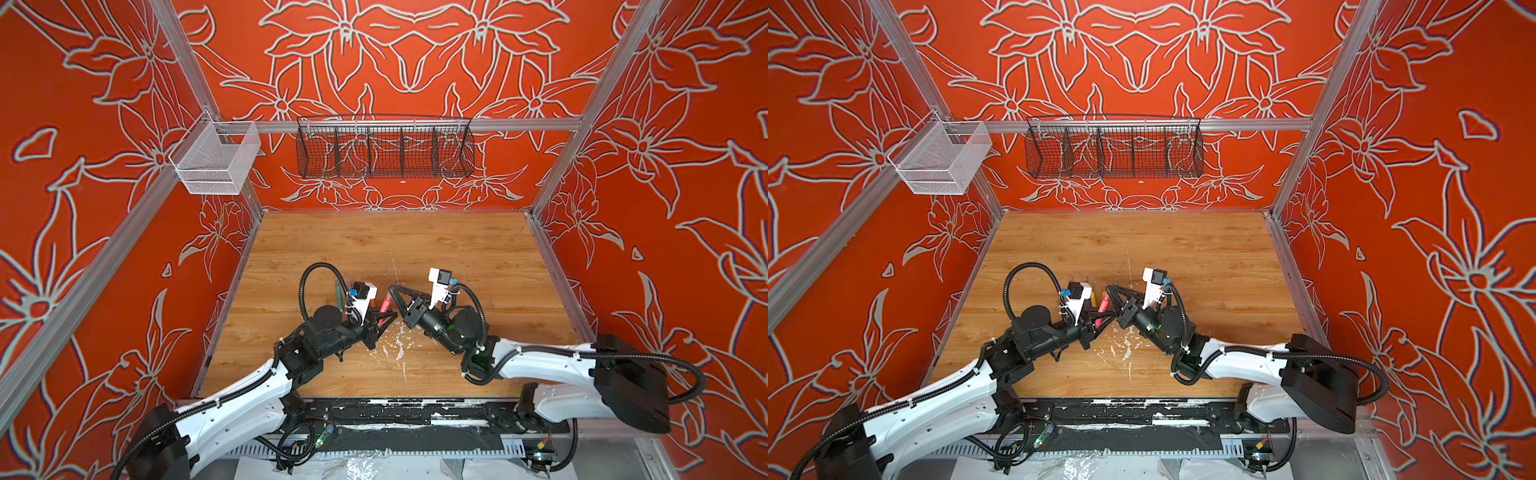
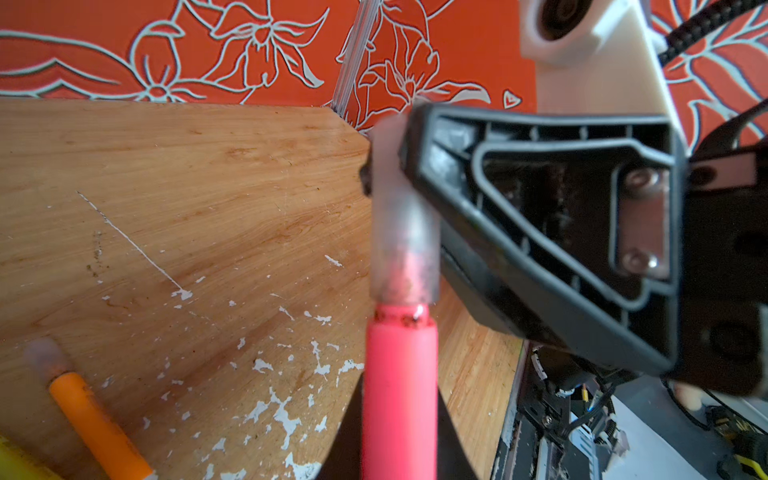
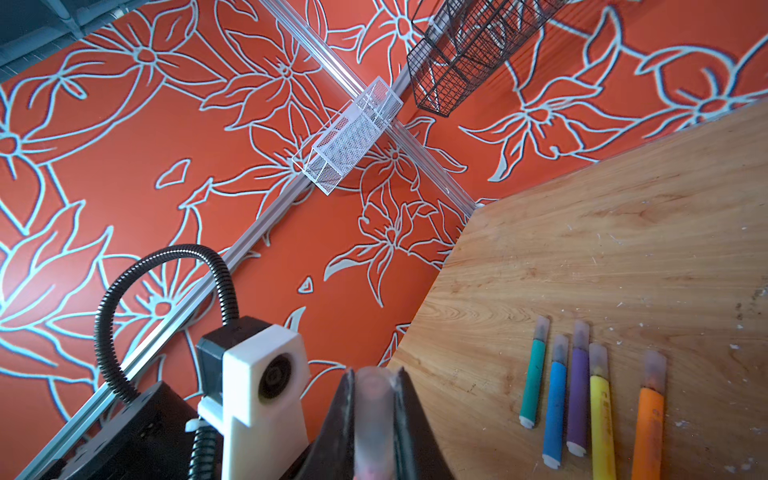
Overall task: Insert the pens into the pen caps
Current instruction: 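Press the clear cap down onto the pink marker tip held by the left gripper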
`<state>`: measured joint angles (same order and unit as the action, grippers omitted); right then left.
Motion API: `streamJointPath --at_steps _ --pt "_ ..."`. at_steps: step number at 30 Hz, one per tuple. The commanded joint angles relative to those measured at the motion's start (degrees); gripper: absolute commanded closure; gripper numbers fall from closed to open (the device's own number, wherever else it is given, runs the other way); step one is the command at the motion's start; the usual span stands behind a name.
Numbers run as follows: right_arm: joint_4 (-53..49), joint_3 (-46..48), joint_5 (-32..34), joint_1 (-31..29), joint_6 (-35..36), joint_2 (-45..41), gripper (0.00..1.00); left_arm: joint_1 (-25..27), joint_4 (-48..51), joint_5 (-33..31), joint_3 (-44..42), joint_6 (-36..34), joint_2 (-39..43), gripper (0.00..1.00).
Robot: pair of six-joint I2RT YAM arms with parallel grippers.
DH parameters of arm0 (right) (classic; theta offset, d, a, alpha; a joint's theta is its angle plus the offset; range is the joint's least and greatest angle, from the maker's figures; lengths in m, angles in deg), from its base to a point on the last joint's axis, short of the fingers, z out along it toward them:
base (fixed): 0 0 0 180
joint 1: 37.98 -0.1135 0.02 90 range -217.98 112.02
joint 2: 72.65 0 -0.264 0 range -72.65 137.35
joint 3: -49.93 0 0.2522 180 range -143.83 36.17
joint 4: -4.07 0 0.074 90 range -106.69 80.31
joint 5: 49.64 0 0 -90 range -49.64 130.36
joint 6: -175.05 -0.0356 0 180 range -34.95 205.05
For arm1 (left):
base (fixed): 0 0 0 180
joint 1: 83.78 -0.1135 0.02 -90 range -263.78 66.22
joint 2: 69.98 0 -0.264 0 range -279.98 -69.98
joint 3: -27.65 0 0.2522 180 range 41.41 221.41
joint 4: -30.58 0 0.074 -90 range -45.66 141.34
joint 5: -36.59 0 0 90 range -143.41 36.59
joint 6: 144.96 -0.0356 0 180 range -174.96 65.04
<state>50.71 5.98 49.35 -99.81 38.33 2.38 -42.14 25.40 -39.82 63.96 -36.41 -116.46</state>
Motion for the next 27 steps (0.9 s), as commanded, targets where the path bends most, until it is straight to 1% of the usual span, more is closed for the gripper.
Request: streamJointPath --at_steps 1,4,9,12,14,16,18,20,25,27 --pt "-0.45 2.11 -5.7 -2.84 4.06 1.28 1.0 -0.65 -6.51 0.42 0.62 0.82 1.51 1.0" --pt "-0.21 2.82 -5.59 -3.38 6.57 1.14 1.0 -0.7 -7.36 1.81 0.22 0.94 1.91 1.0" --pt "3.92 4.67 -7.06 -3.39 8.62 1.4 1.0 -0.69 -8.24 3.44 -0.11 0.57 2.27 1.0" --pt "4.26 5.18 -7.47 -3.46 9.19 0.93 0.86 -0.71 -8.8 3.82 -0.44 0.42 2.51 1.0" --pt "3.29 5.7 -5.88 -3.48 9.31 -0.16 0.75 -0.69 -9.0 4.04 -0.57 0.1 2.77 1.0" --pt "2.19 6.12 -4.85 -3.48 9.67 -1.53 0.67 -0.69 -8.79 4.17 -0.57 -0.16 2.97 1.0" --pt "0.53 6.04 -4.43 -3.47 10.06 -2.94 0.56 -0.69 -8.8 4.29 -0.66 -0.31 3.08 1.0" --pt "-3.26 5.45 -3.76 -3.48 10.61 -5.23 0.48 -0.74 -8.8 4.32 -0.64 -0.35 3.06 1.0" --pt "-10.65 6.01 0.4 -3.35 11.29 -13.16 0.37 -0.63 -8.73 4.09 -0.73 -0.75 3.06 1.0" --pt "-13.06 6.05 0.78 -3.32 11.97 -16.73 0.34 -0.68 -8.83 4.11 -0.75 -0.88 2.98 1.0"
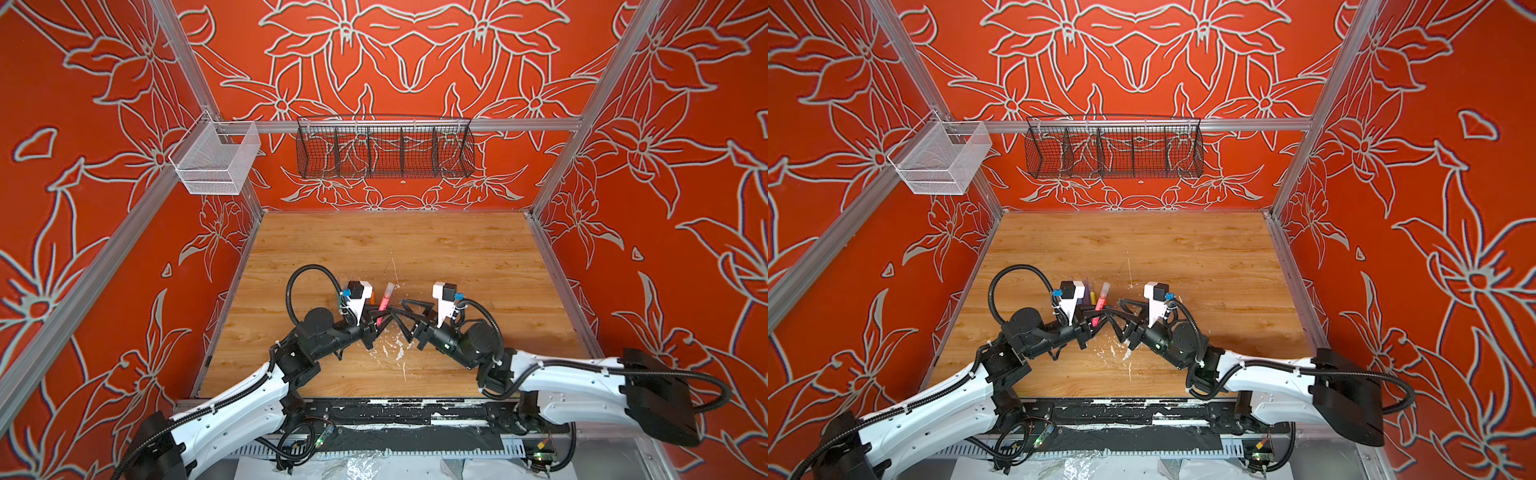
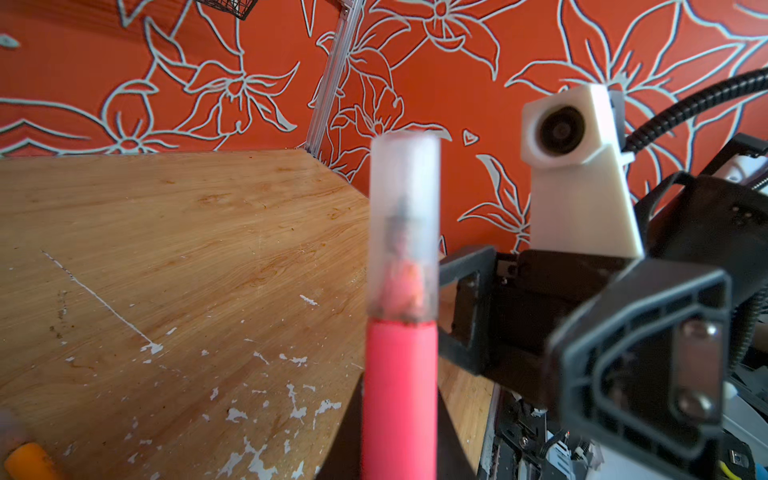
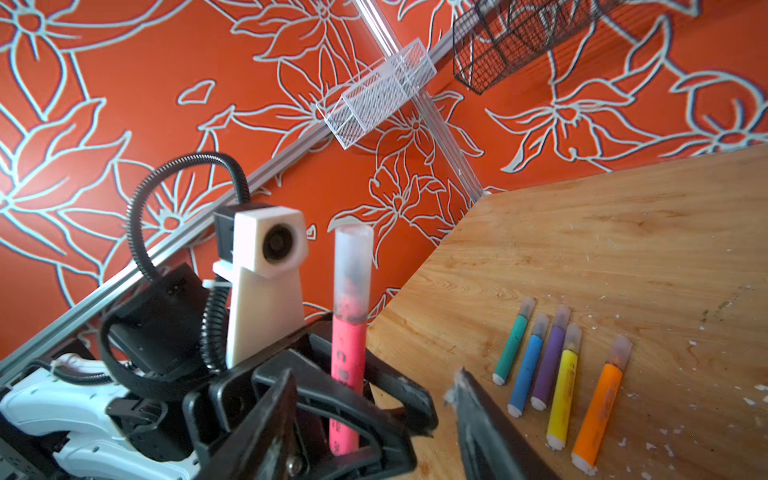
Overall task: Insert the pens into the pen caps
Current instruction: 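Press the clear cap down onto the pink marker tip held by the left gripper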
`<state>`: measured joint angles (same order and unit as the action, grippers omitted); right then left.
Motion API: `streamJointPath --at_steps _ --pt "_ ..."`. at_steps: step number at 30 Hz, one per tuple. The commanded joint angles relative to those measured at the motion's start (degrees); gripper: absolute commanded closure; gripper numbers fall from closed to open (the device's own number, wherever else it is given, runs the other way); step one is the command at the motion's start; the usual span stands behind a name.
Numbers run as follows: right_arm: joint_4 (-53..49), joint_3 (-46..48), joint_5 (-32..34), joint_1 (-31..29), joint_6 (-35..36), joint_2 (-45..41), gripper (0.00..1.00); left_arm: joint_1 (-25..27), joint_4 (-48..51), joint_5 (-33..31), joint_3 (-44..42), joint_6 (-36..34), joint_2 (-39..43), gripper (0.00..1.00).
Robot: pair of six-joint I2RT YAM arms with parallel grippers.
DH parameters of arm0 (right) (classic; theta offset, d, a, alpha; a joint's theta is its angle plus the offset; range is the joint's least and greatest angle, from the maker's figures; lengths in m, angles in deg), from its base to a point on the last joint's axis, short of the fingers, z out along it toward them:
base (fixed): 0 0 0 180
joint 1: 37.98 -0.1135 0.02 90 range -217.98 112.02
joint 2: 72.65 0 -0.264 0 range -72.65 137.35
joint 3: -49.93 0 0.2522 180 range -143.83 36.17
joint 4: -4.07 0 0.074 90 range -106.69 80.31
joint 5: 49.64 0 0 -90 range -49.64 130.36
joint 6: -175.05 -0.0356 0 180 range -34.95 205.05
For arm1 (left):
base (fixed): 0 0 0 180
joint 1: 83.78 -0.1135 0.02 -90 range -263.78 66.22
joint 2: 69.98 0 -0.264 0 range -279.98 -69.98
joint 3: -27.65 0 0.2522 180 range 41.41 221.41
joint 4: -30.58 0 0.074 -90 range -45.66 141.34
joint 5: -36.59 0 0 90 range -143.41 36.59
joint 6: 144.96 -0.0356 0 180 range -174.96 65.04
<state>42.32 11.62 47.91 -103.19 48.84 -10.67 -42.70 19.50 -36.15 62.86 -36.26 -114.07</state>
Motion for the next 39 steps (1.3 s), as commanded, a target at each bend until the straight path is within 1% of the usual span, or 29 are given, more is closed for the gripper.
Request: streamJointPath --at_steps 1,5,10,15,18,20,23,27,30,32,36,39 --pt "-5.91 0.03 2.0 0.0 1.89 -5.02 0.33 -0.07 -2.99 0.5 0.41 -1.12 0.52 1.0" --pt "-15.71 -5.17 3.54 0.04 2.04 -8.51 0.29 -0.03 -2.69 0.64 0.43 -1.91 0.35 1.0" --pt "-29.07 -13.74 9.71 0.25 -1.29 -6.74 0.28 -0.04 -2.45 0.5 0.52 -2.35 0.33 1.0" --pt "-35.55 -21.11 7.75 1.45 -3.68 -1.26 0.29 -0.04 -2.49 0.5 0.68 -2.52 -0.07 1.0" --pt "-36.46 -24.17 4.11 2.94 -5.21 2.15 0.32 -0.04 -2.43 0.67 0.78 -2.53 -0.25 1.0" --pt "-37.06 -26.03 1.95 3.63 -5.66 4.16 0.37 -0.04 -2.31 0.59 0.79 -2.63 -0.16 1.0" --pt "-38.03 -28.28 -0.17 4.25 -6.29 6.49 0.43 0.04 -2.1 0.33 0.83 -2.65 -0.03 1.0" --pt "-38.12 -29.45 -1.82 4.82 -6.9 7.89 0.58 0.05 -2.2 0.23 0.79 -2.63 -0.11 1.0" --pt "-38.21 -29.93 -2.99 5.05 -7.12 8.42 0.67 0.05 -2.35 0.24 0.87 -2.66 -0.59 1.0" --pt "-38.6 -30.44 -3.8 5.09 -6.95 8.6 0.76 0.05 -2.38 0.32 0.92 -2.61 -0.86 1.0" --pt "-39.23 -30.53 -6.45 5.01 -7.47 9.03 0.99 0.04 -2.01 -0.46 1.04 -2.18 -0.83 1.0" --pt "-37.75 -28.39 -8.27 4.76 -8.6 8.81 1.0 0.05 -1.31 -0.91 1.57 -1.42 -0.98 1.0"
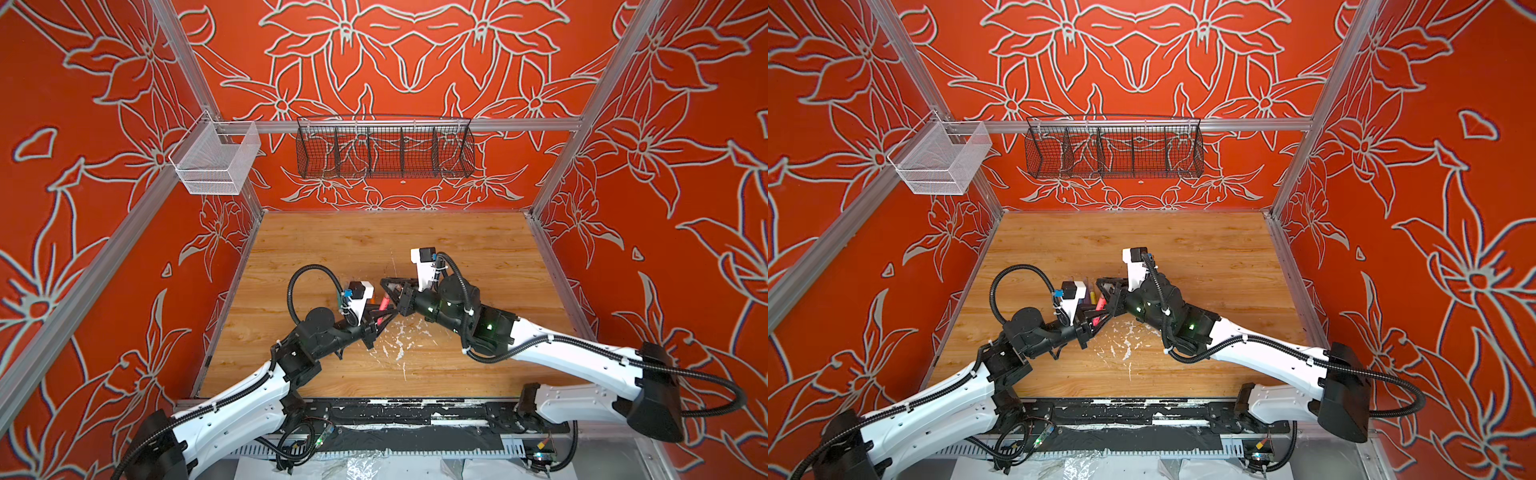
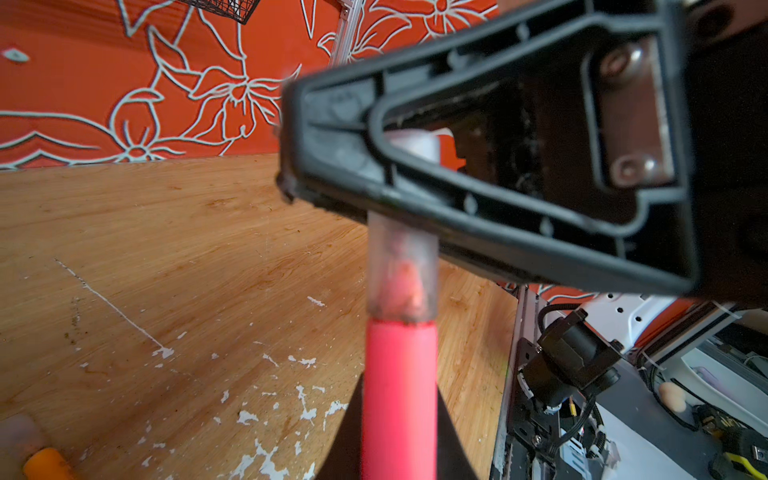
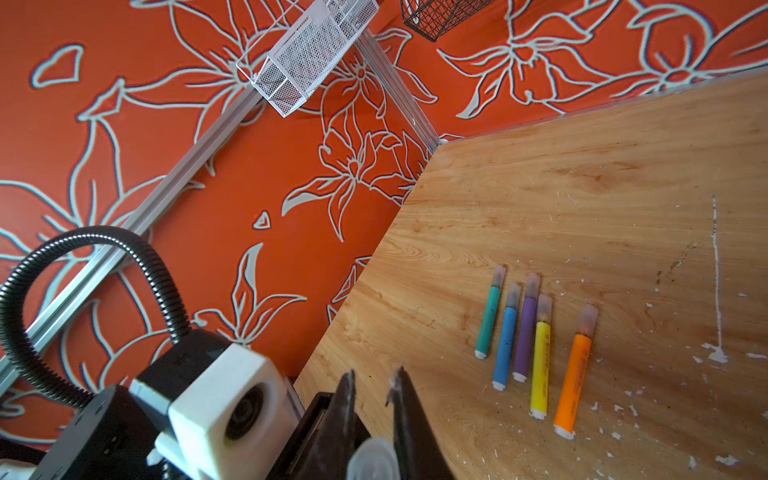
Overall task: Insert the pens into the pen caps
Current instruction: 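Press the clear cap down onto the pink marker tip held by the left gripper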
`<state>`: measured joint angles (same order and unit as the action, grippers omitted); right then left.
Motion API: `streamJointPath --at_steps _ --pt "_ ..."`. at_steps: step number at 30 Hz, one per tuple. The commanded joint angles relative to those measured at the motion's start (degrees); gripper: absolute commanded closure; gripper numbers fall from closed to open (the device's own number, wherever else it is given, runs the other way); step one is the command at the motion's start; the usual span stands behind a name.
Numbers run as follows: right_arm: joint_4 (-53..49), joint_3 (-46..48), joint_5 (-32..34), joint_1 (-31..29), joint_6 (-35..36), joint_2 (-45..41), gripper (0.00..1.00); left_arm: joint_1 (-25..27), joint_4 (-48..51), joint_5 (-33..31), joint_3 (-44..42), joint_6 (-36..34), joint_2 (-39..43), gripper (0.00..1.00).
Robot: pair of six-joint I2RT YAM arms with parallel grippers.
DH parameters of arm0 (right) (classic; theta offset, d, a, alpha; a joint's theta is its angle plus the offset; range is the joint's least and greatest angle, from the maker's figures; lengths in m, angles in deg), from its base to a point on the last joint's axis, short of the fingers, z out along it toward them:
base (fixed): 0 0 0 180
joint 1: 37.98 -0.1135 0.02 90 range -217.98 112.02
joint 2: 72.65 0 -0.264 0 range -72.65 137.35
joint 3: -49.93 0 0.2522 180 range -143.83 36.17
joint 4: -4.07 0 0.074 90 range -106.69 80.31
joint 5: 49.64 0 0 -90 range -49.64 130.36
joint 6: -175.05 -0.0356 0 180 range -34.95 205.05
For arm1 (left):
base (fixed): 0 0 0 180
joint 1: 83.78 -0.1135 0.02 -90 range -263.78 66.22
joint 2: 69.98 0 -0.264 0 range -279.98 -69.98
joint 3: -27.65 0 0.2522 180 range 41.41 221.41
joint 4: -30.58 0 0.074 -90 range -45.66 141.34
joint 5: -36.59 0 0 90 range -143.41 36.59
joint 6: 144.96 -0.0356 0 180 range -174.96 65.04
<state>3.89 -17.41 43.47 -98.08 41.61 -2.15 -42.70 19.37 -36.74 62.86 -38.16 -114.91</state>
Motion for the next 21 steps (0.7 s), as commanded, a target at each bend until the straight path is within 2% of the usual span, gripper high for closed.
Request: streamJointPath --at_steps 1,5,12,15,21 --pt "1.24 1.88 -3.99 -0.5 -1.81 -0.19 1.0 0.05 -1.31 -0.53 1.6 0.92 -0.16 1.0" --pt "5.06 7.81 -4.11 -1.35 -4.2 -2.53 1.0 -0.1 -1.54 -4.48 2.35 4.43 -0.49 1.0" --pt "9.84 13.76 -5.92 -4.76 -5.6 -4.56 1.0 -0.8 2.21 -12.77 8.63 7.88 -1.39 1.0" --pt "11.11 15.5 -5.62 -6.85 -5.59 -4.99 1.0 -2.06 2.26 -14.15 11.37 8.9 -1.93 1.0" --pt "12.96 17.49 -3.57 -11.21 -5.43 -5.21 1.0 -4.14 6.04 -15.35 19.69 6.65 -6.2 1.0"
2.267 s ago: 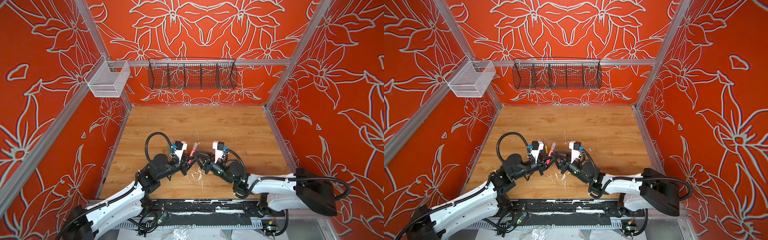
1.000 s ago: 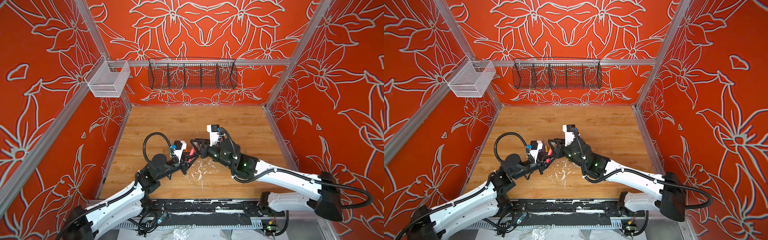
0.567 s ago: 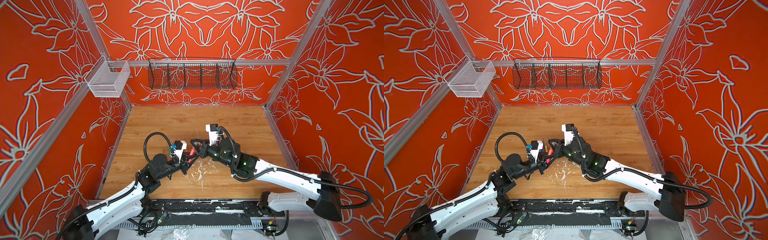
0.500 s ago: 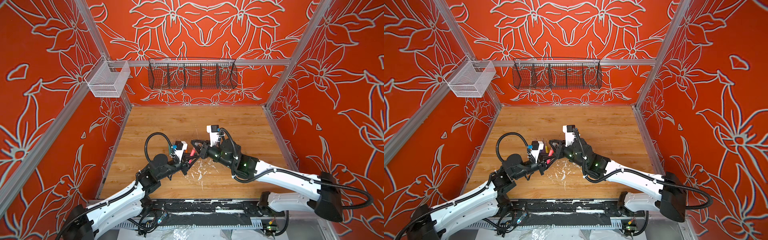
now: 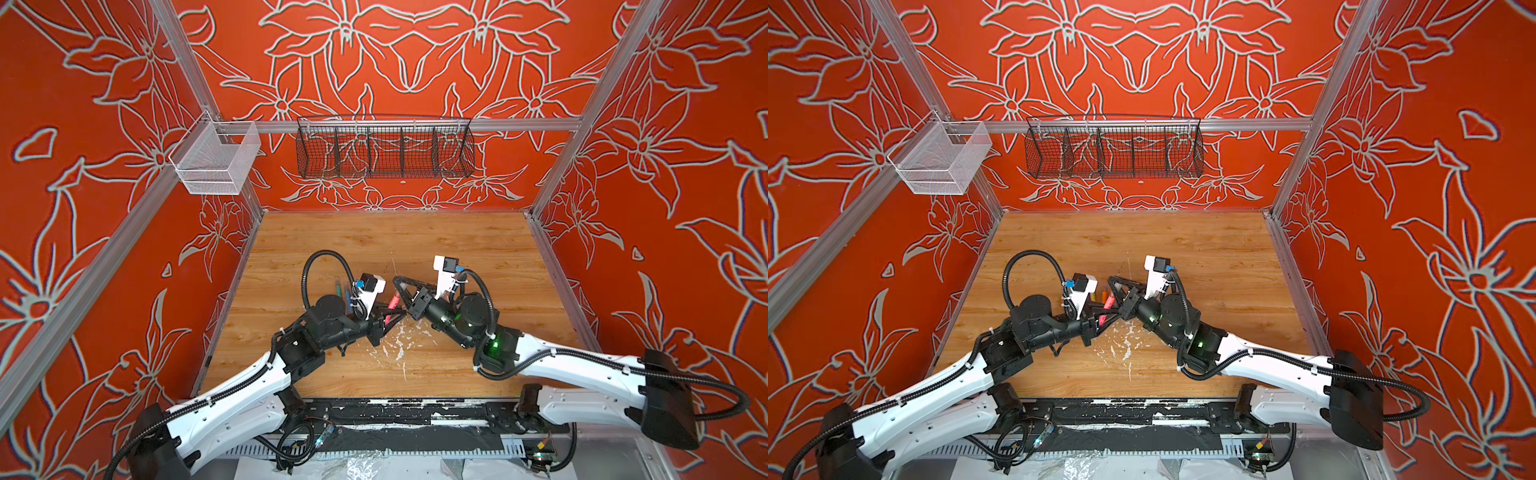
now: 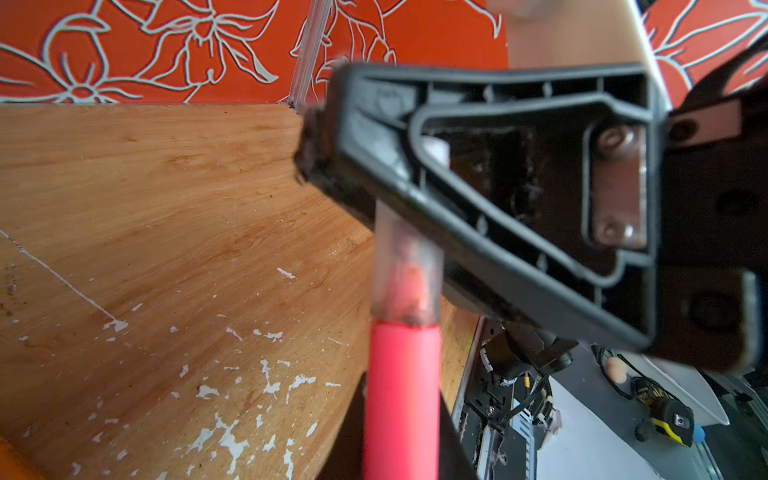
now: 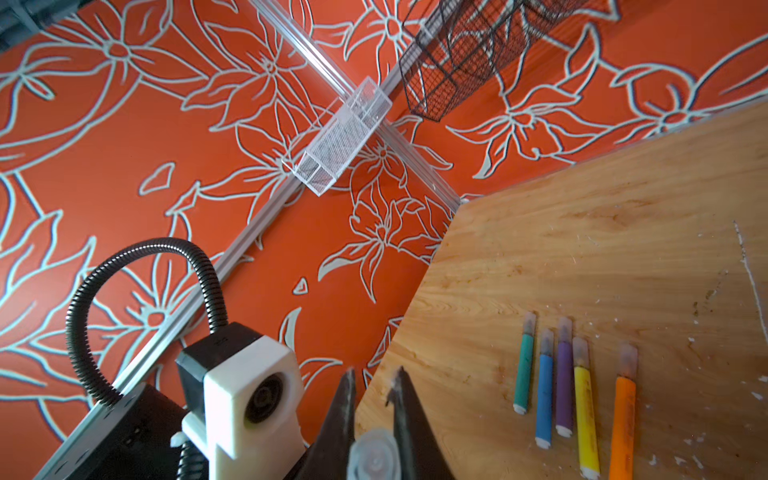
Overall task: Insert the pens into the pen caps
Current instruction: 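Press the clear cap down onto the pink marker tip held by the left gripper, then open the right gripper and withdraw it from the capped pink marker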
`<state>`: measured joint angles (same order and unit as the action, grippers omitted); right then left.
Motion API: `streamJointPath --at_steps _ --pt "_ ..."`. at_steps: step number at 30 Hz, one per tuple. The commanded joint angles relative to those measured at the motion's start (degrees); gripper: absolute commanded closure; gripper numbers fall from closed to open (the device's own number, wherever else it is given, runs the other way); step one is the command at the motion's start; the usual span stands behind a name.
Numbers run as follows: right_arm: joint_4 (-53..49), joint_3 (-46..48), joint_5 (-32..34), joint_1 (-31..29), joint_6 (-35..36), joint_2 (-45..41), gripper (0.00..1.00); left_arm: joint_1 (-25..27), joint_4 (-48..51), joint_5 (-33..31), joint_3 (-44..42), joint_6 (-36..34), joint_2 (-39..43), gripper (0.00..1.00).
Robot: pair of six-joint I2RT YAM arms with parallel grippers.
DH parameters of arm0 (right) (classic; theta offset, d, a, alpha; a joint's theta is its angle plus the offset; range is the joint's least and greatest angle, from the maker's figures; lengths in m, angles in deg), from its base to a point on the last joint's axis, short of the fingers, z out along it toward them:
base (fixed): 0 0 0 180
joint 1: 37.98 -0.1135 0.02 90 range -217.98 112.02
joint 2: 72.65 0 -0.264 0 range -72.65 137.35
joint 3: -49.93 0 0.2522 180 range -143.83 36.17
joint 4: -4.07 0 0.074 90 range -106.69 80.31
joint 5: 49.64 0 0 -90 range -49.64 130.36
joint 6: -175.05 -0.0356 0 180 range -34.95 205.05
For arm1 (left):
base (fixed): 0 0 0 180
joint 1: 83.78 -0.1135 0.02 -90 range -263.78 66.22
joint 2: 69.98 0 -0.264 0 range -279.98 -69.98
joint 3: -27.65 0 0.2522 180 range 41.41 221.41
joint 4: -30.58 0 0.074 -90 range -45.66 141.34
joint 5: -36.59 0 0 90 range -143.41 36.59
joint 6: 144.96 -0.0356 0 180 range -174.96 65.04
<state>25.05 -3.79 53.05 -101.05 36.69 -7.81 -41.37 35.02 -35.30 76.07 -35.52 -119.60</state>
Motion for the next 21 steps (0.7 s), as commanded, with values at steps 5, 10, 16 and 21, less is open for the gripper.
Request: streamJointPath --at_steps 5,10,16,21 --pt "-8.12 3.66 -11.69 -11.61 0.35 1.04 1.0 -6.53 -8.86 -17.31 10.28 2.93 -3.84 1.0" --pt "-7.06 2.93 -11.9 -13.56 0.72 2.92 1.0 -6.99 -8.17 -18.5 13.23 1.44 -4.92 1.0" --pt "-6.41 1.78 -12.26 -15.77 1.99 4.73 1.0 -7.39 -8.24 -19.69 15.85 -0.52 -5.08 1.0" --pt "-4.26 3.28 -12.17 -16.54 2.74 3.75 1.0 -7.83 -7.39 -18.45 18.01 -0.29 -5.19 1.0"
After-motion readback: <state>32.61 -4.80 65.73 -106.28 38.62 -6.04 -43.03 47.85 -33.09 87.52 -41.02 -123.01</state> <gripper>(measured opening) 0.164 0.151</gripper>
